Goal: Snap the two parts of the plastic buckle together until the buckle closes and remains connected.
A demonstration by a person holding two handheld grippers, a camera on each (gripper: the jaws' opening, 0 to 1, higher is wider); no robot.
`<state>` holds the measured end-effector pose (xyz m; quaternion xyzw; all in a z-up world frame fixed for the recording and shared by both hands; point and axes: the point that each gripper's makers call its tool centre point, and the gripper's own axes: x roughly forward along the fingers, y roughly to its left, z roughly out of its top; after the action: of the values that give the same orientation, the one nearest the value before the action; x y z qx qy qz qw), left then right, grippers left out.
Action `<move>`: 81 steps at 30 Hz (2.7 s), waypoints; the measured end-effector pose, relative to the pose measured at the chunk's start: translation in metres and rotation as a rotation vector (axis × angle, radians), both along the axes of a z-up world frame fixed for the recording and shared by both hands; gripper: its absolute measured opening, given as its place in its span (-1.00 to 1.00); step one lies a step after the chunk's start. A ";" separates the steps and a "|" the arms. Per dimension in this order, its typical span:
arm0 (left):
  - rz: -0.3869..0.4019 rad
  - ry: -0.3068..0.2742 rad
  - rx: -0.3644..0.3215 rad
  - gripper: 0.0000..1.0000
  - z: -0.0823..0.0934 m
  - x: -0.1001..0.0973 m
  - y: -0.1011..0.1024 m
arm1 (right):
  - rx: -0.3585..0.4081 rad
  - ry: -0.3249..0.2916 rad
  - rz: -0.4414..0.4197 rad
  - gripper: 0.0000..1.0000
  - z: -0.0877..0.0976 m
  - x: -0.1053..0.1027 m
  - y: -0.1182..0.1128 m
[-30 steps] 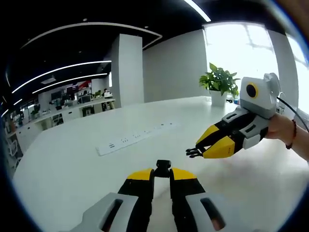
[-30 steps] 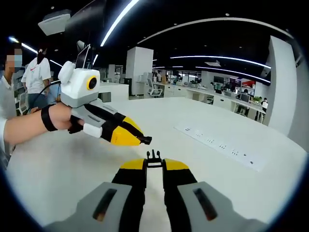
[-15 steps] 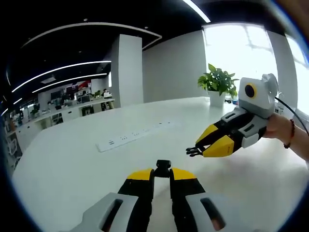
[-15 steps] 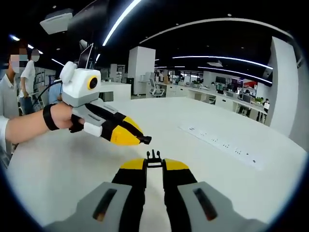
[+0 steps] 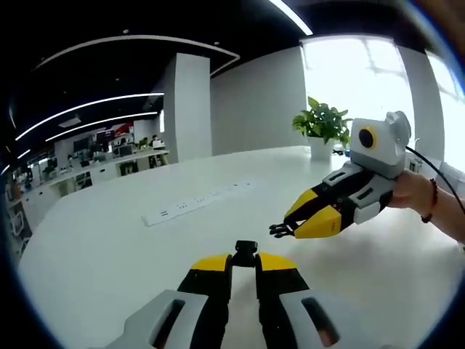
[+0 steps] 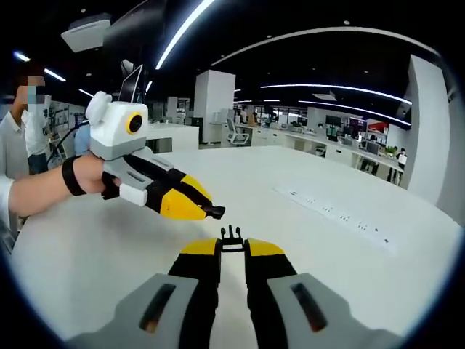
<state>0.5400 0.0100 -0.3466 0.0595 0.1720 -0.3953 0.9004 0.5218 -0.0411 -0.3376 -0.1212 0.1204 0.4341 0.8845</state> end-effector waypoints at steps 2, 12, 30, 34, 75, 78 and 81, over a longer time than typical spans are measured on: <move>-0.001 -0.001 0.000 -0.77 0.000 -0.002 0.000 | -0.002 -0.001 0.001 -0.76 -0.001 -0.001 0.000; -0.010 -0.007 -0.010 -0.77 0.003 -0.014 0.001 | 0.005 -0.003 0.001 -0.76 0.002 -0.007 0.003; -0.004 -0.008 -0.013 -0.77 0.005 -0.023 0.009 | 0.002 -0.008 0.005 -0.76 0.004 -0.018 0.006; -0.005 -0.008 -0.016 -0.77 0.005 -0.024 0.010 | 0.004 -0.003 0.003 -0.76 0.003 -0.020 0.006; -0.025 0.004 -0.026 -0.77 0.002 -0.050 0.015 | 0.004 -0.010 0.021 -0.76 0.003 -0.043 0.008; -0.029 0.005 -0.025 -0.77 0.001 -0.053 0.016 | 0.006 -0.007 0.022 -0.76 0.002 -0.044 0.008; -0.033 0.006 -0.018 -0.77 0.000 -0.057 0.017 | 0.002 -0.009 0.026 -0.76 0.001 -0.046 0.009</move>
<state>0.4831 0.0268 -0.3468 0.0529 0.1702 -0.4119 0.8936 0.4762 -0.0317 -0.3364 -0.1237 0.1146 0.4450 0.8795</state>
